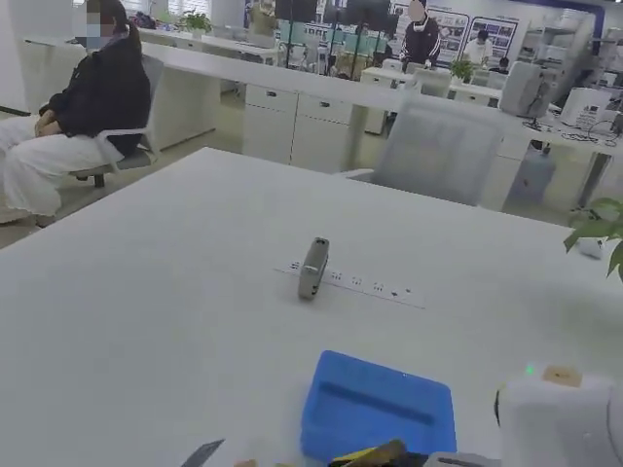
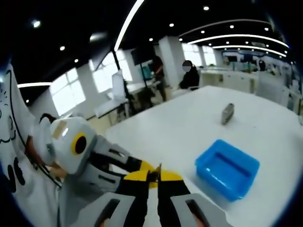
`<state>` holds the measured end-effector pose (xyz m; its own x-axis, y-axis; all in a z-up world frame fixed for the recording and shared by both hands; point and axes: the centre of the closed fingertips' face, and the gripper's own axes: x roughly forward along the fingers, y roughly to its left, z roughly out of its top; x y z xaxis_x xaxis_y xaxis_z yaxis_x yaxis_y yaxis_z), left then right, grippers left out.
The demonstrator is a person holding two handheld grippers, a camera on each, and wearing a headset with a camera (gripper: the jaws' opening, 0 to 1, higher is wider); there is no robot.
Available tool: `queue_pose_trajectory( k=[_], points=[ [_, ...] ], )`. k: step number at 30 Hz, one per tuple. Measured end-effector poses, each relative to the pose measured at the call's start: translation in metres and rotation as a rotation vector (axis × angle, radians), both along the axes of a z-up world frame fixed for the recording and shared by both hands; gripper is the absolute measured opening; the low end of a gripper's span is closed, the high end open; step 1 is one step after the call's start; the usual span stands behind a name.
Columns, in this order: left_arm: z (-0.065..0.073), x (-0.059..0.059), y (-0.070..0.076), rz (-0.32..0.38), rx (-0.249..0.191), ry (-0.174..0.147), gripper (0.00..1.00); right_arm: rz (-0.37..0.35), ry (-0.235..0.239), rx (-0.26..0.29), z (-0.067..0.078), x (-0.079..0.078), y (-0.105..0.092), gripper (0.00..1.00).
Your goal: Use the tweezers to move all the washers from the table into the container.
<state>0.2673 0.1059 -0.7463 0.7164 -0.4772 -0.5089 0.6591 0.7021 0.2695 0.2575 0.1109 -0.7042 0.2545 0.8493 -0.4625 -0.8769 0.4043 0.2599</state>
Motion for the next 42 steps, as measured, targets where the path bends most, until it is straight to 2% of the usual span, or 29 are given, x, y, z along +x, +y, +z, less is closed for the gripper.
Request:
queue_pose_trajectory(
  k=[5, 8, 12, 15, 16, 18, 19, 20, 22, 24, 26, 28, 30, 32, 33, 35, 39, 42],
  points=[
    [0.004, 0.001, -0.006, 0.021, -0.044, 0.02, 0.0, -0.053, -0.005, 0.046, 0.007, 0.006, 0.002, 0.02],
    [0.004, 0.003, -0.005, 0.032, -0.041, 0.017, 0.0, -0.072, -0.007, 0.051, 0.007, 0.008, 0.002, 0.02],
    [-0.001, 0.002, -0.008, 0.037, -0.058, 0.041, 0.01, -0.097, 0.014, 0.05, 0.003, 0.009, 0.0, 0.01],
    [-0.002, 0.001, -0.006, 0.036, -0.058, 0.024, 0.01, -0.115, 0.029, 0.065, 0.003, 0.011, -0.002, 0.01],
    [-0.002, 0.002, -0.004, 0.046, -0.057, 0.029, 0.03, -0.13, 0.021, 0.065, 0.003, 0.014, -0.004, 0.01],
    [-0.006, 0.001, 0.009, 0.103, -0.072, 0.071, 0.14, -0.164, -0.007, 0.038, 0.002, 0.022, -0.011, 0.01],
    [-0.007, -0.002, 0.019, 0.137, -0.08, 0.1, 0.18, -0.183, -0.026, 0.021, -0.001, 0.028, -0.016, 0.02],
    [-0.005, -0.003, 0.025, 0.161, -0.092, 0.097, 0.22, -0.185, -0.028, 0.009, -0.005, 0.03, -0.018, 0.02],
    [0.005, -0.007, 0.041, 0.225, -0.13, 0.072, 0.27, -0.201, -0.034, -0.017, -0.015, 0.038, -0.023, 0.02],
    [0.01, -0.012, 0.052, 0.277, -0.149, 0.058, 0.38, -0.22, -0.045, -0.028, -0.023, 0.045, -0.026, 0.02],
    [0.015, -0.015, 0.064, 0.333, -0.151, 0.032, 0.49, -0.243, -0.051, -0.039, -0.033, 0.052, -0.029, 0.03],
    [0.016, -0.017, 0.073, 0.394, -0.151, 0.013, 0.59, -0.259, -0.079, -0.086, -0.043, 0.06, -0.032, 0.03],
    [0.019, -0.019, 0.078, 0.44, -0.173, -0.022, 0.61, -0.275, -0.106, -0.097, -0.048, 0.066, -0.032, 0.02],
    [0.013, -0.022, 0.079, 0.47, -0.19, -0.014, 0.63, -0.286, -0.109, -0.114, -0.058, 0.071, -0.033, 0.03],
    [0.011, -0.022, 0.08, 0.485, -0.187, -0.014, 0.68, -0.292, -0.104, -0.115, -0.062, 0.073, -0.034, 0.03],
    [0.005, -0.023, 0.081, 0.504, -0.186, -0.014, 0.8, -0.313, -0.063, -0.103, -0.07, 0.073, -0.035, 0.03],
    [0.002, -0.02, 0.083, 0.511, -0.158, -0.022, 0.83, -0.325, -0.055, -0.111, -0.085, 0.074, -0.037, 0.03],
    [-0.004, -0.023, 0.081, 0.499, -0.172, 0.018, 0.8, -0.34, -0.057, -0.119, -0.095, 0.078, -0.039, 0.03]
  ],
)
